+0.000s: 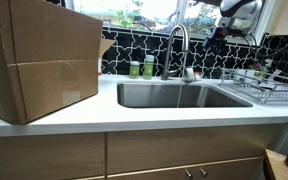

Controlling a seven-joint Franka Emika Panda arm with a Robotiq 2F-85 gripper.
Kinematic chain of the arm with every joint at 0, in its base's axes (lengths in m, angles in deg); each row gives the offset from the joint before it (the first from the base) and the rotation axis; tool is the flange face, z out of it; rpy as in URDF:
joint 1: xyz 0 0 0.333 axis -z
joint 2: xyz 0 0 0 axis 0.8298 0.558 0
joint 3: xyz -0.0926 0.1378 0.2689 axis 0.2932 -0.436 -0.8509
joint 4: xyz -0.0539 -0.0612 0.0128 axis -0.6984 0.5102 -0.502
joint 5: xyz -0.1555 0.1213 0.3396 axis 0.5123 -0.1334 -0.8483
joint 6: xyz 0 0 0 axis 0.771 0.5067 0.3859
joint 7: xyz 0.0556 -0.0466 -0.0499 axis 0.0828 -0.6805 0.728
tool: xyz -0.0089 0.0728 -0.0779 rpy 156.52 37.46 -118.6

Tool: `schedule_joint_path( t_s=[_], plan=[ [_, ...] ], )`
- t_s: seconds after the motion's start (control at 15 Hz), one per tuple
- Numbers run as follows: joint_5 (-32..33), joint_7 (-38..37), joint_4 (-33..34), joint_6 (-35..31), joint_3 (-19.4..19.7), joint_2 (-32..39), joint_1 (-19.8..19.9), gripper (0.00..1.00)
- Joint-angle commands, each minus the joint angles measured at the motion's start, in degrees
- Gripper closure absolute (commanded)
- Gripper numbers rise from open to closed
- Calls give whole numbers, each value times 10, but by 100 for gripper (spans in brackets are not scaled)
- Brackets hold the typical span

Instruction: Rinse the small, white object

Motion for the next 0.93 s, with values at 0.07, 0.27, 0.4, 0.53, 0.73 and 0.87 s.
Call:
schedule_joint_path(
  t_s=[0.07, 0.27, 0.4, 0.53, 0.73, 0.87],
  plan=[
    [-24, -61, 76, 40, 0, 61, 25, 0],
    [-61, -122, 148, 64, 1, 123, 54, 0],
    [-73, -171, 191, 72, 1, 162, 69, 0],
    [-76, -224, 233, 80, 3, 202, 83, 0],
    [-78, -286, 290, 89, 0, 253, 103, 0],
    [-89, -300, 325, 78, -10, 285, 118, 0]
  ],
)
